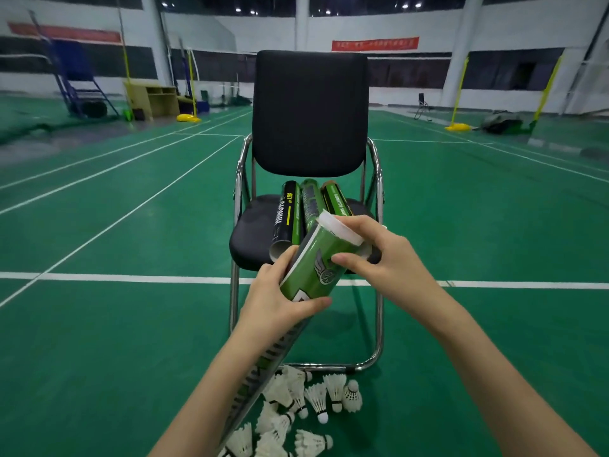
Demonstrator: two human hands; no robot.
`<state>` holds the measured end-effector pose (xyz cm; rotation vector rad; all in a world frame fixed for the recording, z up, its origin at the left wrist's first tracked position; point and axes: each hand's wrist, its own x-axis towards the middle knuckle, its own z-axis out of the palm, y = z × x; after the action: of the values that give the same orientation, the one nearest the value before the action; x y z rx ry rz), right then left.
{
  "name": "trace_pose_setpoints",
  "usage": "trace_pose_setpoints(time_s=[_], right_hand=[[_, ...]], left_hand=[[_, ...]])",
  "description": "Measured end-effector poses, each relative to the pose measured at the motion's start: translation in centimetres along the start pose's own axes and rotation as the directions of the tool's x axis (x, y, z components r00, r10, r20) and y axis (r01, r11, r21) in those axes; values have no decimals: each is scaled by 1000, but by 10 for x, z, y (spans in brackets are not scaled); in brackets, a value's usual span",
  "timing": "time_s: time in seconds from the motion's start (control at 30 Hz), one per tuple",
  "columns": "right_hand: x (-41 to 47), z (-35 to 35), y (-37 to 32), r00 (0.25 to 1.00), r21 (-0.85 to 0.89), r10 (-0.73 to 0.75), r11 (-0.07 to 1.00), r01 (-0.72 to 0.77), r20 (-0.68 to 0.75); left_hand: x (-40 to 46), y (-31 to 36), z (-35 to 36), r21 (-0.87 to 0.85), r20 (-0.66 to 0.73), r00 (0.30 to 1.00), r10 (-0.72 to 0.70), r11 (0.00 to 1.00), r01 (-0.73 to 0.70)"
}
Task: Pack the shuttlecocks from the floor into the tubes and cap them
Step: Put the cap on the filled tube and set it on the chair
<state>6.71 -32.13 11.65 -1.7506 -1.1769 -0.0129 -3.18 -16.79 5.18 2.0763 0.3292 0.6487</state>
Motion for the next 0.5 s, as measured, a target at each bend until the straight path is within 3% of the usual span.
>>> trace_pose_setpoints(time_s=[0.17, 0.5], right_hand=[[-1, 4, 2, 1000, -52, -4, 999, 3, -6], [-2, 15, 7, 1000, 32, 16, 999, -16, 11]], left_hand=[[-3, -6, 2, -13, 11, 1000, -15, 1000, 15], [-18, -11, 1, -53, 22, 999, -34, 998, 35]])
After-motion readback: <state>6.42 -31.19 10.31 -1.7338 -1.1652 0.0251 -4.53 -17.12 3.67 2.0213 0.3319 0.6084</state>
